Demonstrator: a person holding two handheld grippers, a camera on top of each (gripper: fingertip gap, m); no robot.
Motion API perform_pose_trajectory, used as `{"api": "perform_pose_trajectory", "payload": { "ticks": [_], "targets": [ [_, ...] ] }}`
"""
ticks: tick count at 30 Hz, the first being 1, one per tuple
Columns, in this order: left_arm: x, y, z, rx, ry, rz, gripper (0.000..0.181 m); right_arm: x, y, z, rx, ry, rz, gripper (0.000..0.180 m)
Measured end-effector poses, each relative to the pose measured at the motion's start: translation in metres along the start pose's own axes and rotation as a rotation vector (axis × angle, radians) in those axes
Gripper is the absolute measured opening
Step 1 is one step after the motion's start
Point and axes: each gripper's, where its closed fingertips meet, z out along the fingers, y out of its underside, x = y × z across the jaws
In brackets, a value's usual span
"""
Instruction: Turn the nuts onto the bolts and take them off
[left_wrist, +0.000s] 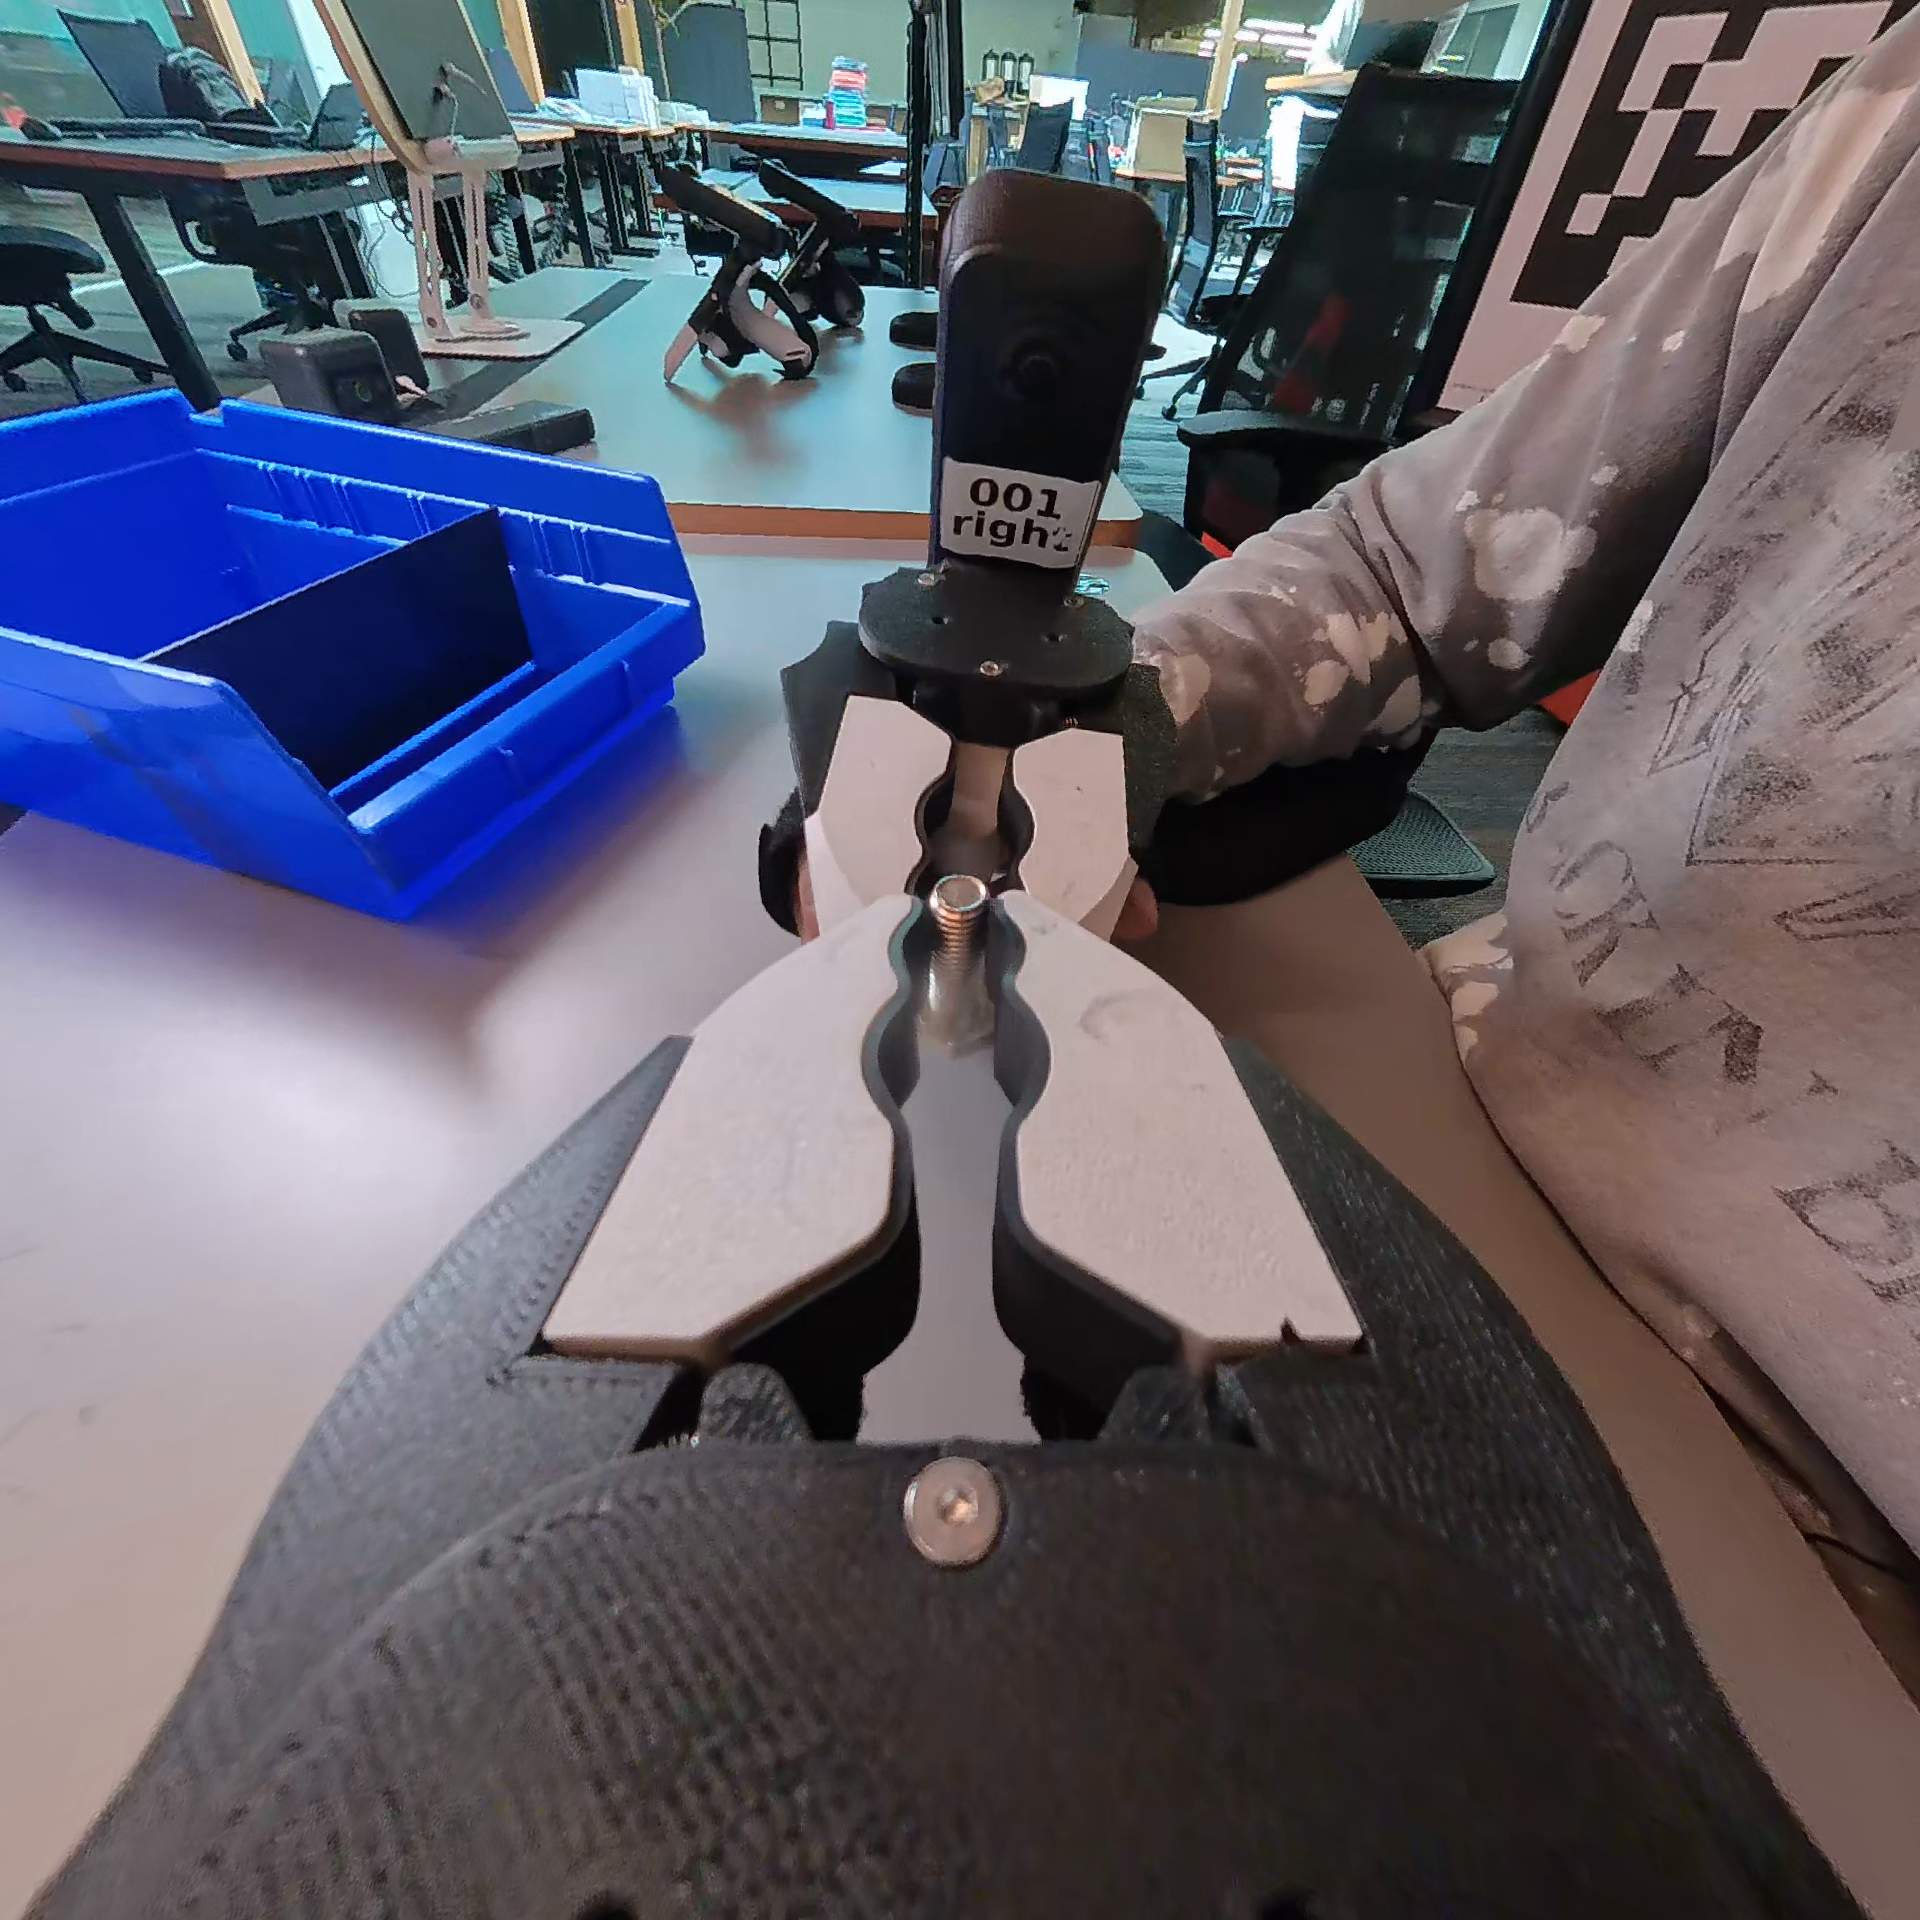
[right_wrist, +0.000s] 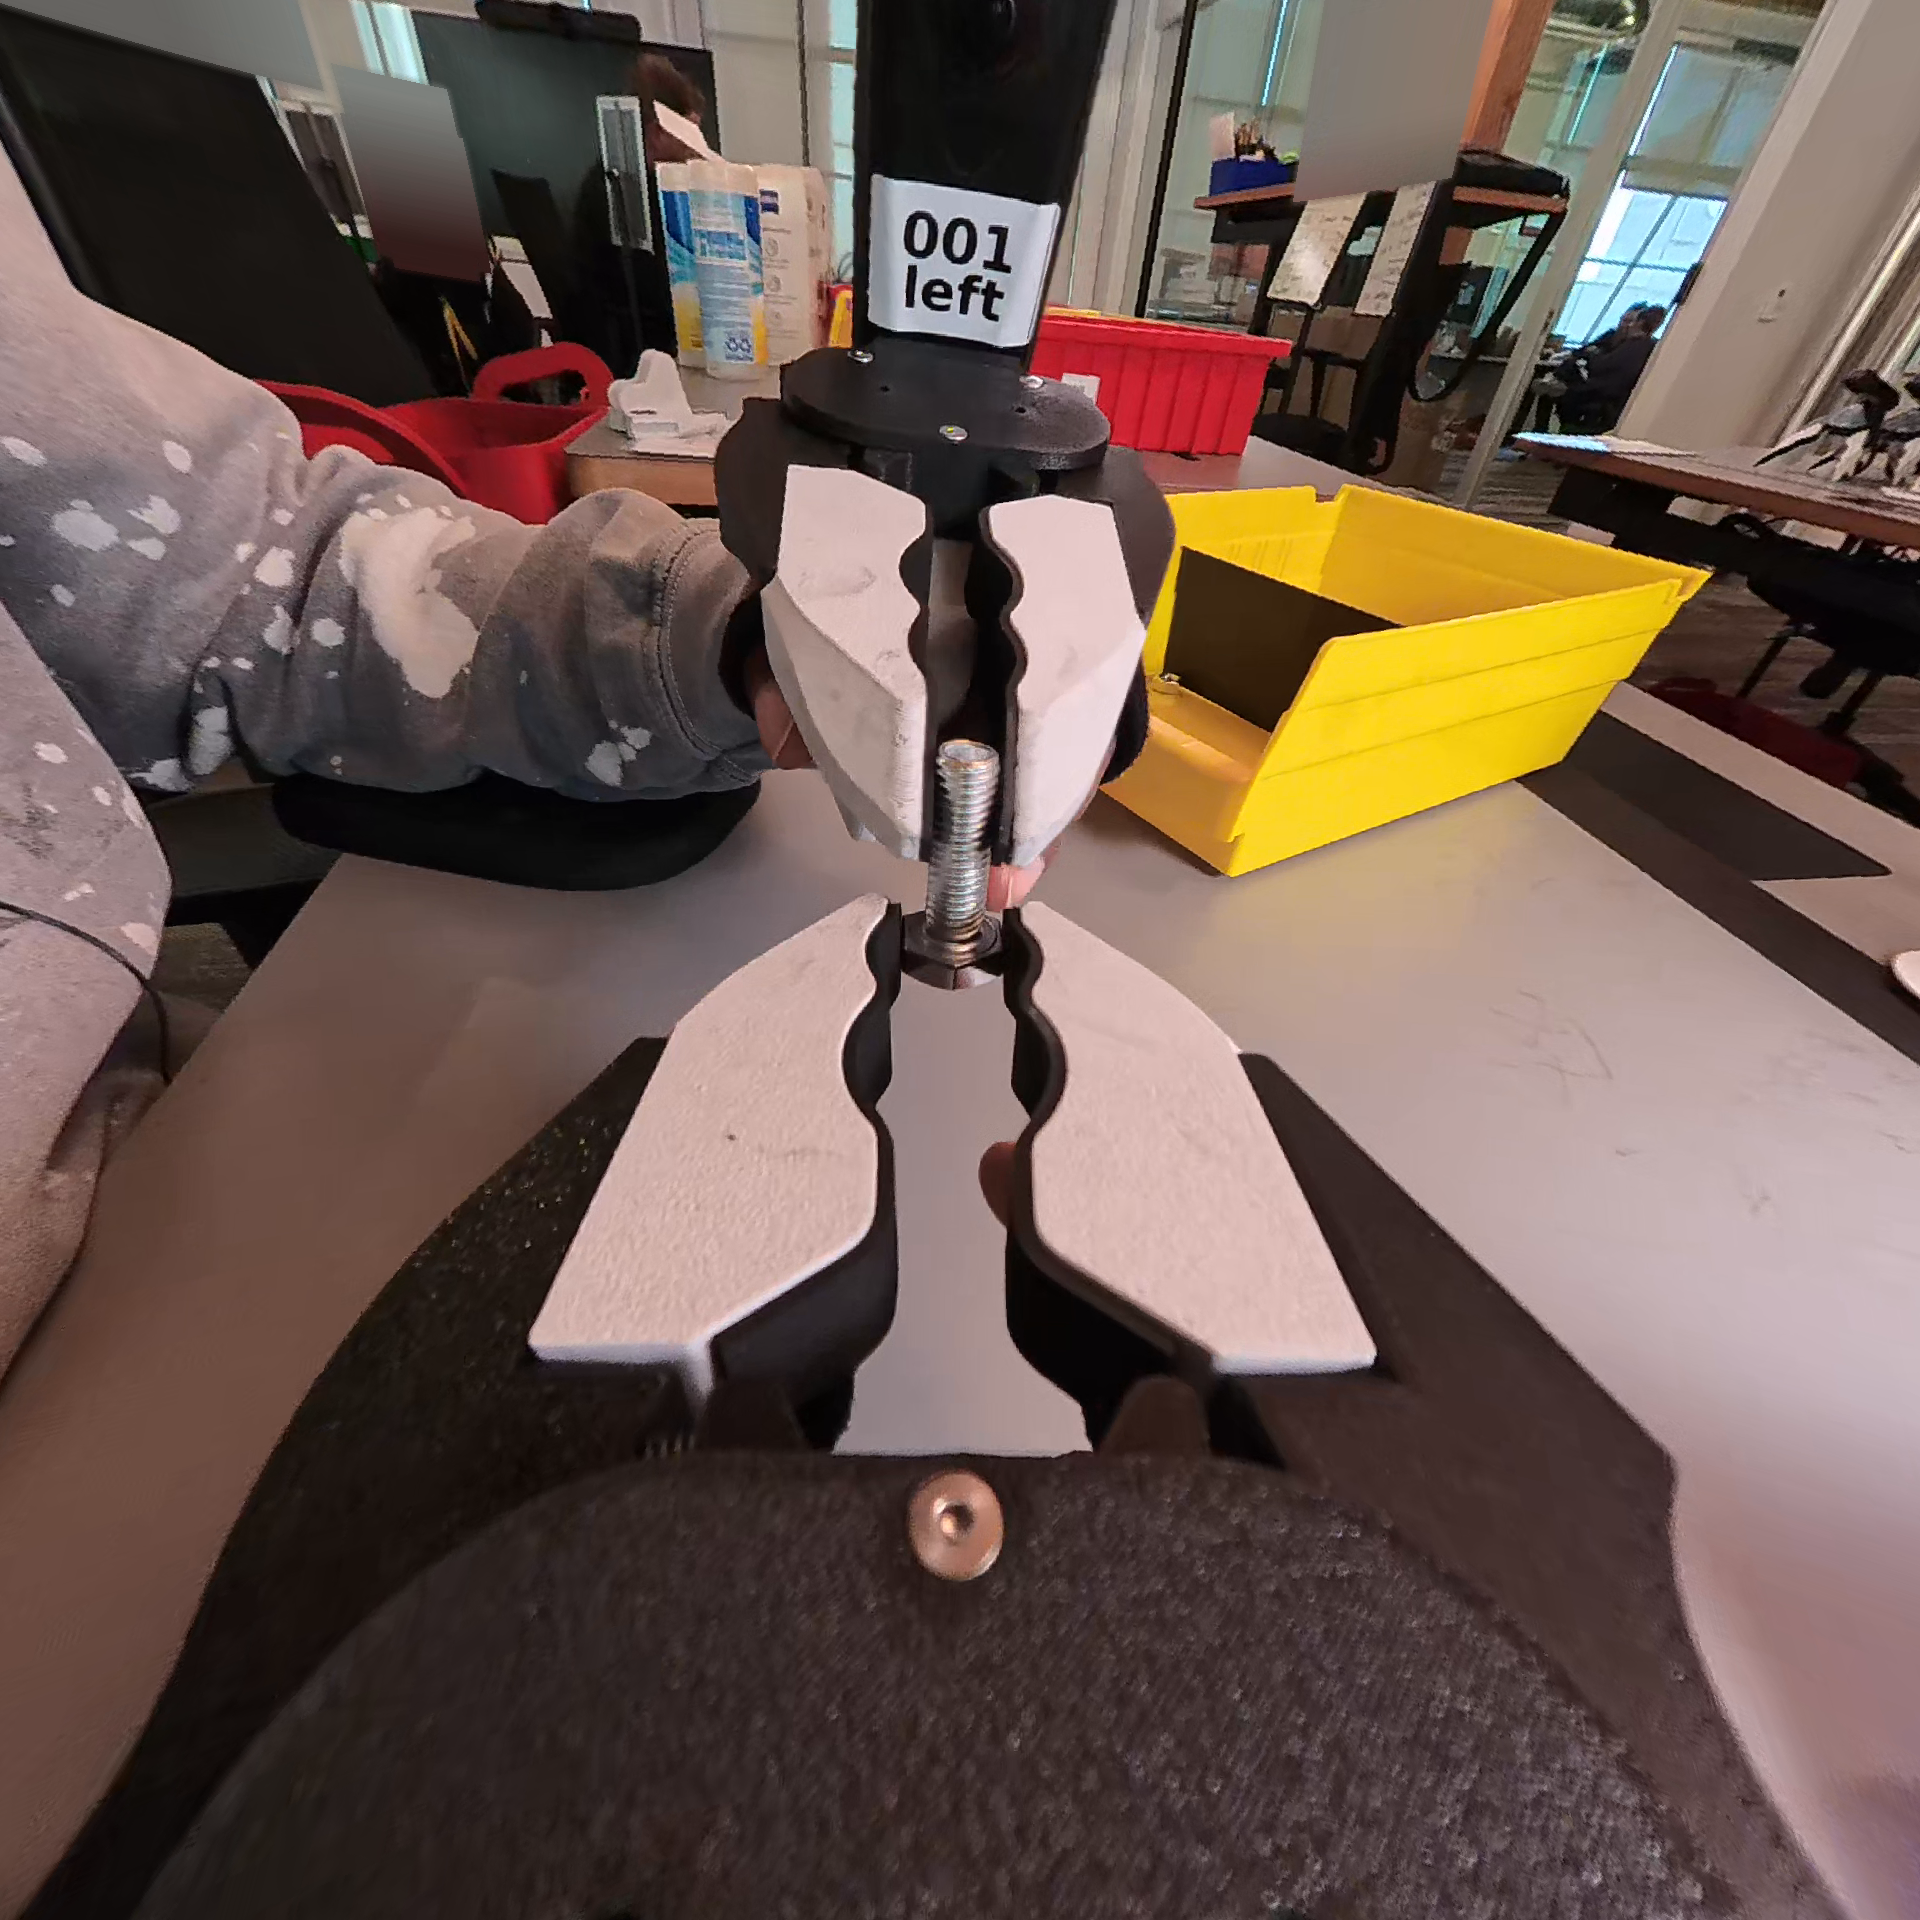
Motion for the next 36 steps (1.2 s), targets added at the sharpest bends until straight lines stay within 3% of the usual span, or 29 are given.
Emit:
{"api": "perform_pose_trajectory", "payload": {
  "ticks": [23, 26, 31, 34, 36],
  "targets": [
    [0.001, -0.013, -0.002, 0.071, -0.005, 0.020, 0.010, 0.000, -0.008, -0.001, 0.038, -0.003, 0.015, 0.018],
    [-0.004, -0.023, -0.008, 0.109, -0.034, -0.003, 0.026, 0.002, -0.011, -0.003, 0.054, 0.002, 0.022, 0.018],
    [-0.052, -0.054, -0.079, 0.135, -0.325, -0.014, 0.032, 0.009, -0.017, -0.009, 0.088, 0.033, 0.047, 0.018],
    [-0.090, -0.050, -0.147, 0.018, -0.588, -0.060, 0.031, 0.016, -0.020, -0.014, 0.098, 0.057, 0.060, 0.018],
    [-0.113, -0.031, -0.192, -0.157, -0.739, -0.146, 0.030, 0.019, -0.020, -0.016, 0.097, 0.068, 0.064, 0.018]
  ]
}}
